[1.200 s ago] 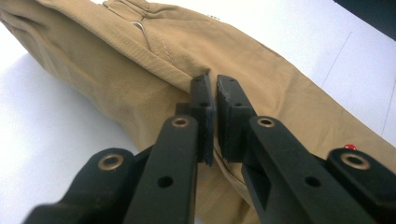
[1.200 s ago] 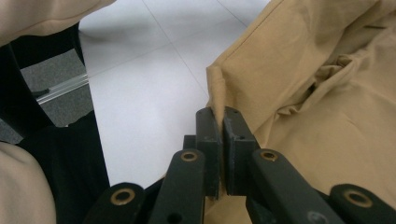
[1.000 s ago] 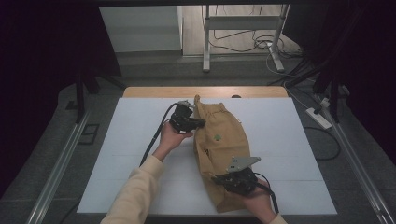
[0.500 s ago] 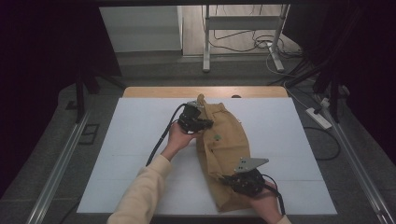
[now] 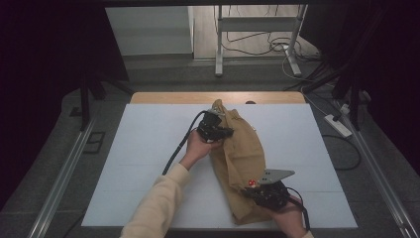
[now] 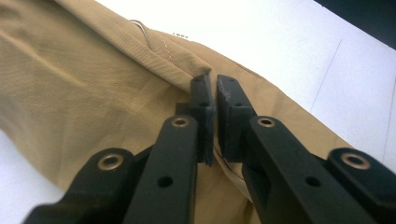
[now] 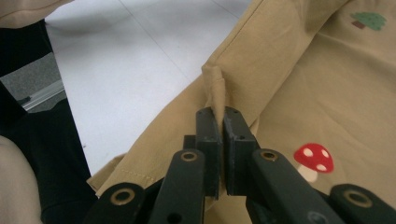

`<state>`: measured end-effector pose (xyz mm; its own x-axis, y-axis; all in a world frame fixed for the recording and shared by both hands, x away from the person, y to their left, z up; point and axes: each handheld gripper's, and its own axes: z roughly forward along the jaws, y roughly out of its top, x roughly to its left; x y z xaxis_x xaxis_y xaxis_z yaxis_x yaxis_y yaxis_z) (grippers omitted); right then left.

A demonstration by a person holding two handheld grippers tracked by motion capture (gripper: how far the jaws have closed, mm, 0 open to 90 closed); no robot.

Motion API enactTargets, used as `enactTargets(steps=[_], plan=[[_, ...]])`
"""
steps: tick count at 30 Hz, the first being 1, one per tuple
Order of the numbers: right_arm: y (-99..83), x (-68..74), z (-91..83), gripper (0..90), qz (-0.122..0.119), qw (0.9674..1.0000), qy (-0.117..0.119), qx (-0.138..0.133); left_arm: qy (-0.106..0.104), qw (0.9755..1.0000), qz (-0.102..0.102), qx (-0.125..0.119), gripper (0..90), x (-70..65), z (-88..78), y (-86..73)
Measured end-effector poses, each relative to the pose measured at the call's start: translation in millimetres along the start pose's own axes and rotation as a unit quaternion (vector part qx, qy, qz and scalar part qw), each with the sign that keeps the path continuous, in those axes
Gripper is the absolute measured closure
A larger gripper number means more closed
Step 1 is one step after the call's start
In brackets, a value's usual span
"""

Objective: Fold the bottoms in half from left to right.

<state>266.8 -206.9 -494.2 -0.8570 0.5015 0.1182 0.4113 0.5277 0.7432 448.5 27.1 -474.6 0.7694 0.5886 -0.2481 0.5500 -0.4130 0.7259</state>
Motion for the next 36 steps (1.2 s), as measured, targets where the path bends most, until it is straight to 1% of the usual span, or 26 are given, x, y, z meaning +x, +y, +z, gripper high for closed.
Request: enactTargets(steps=[4, 10, 16, 19, 26, 36], plan=[[-3.9, -3.2, -2.1, 86.0, 0.006, 1.0, -0.004, 0.001, -0.002, 1.0, 0.001, 0.003, 85.0, -2.0, 5.5, 1.9], [-9.5, -7.3, -5.2, 86.0, 0.014, 0.9999, -0.008, 0.003, -0.001, 1.0, 0.003, 0.005, 84.8, -2.9, 7.8, 2.8], [-11.6, -6.9, -6.5, 86.0, 0.015, 0.9998, -0.01, 0.001, -0.002, 1.0, 0.003, 0.006, 84.6, -3.9, 13.5, 3.5], [-12.5, -6.8, -6.2, 86.0, 0.015, 0.9998, -0.01, 0.005, -0.001, 1.0, 0.004, 0.009, 84.6, -4.6, 17.9, 4.4], [-13.9, -8.2, -7.6, 86.0, 0.016, 0.9998, -0.011, 0.004, -0.001, 0.9999, 0.004, 0.013, 84.5, -6.8, 29.0, 7.8], [-15.5, -8.8, -8.7, 86.0, 0.021, 0.9997, -0.013, 0.005, -0.003, 0.9997, 0.002, 0.023, 83.8, -7.2, 42.8, 9.2]])
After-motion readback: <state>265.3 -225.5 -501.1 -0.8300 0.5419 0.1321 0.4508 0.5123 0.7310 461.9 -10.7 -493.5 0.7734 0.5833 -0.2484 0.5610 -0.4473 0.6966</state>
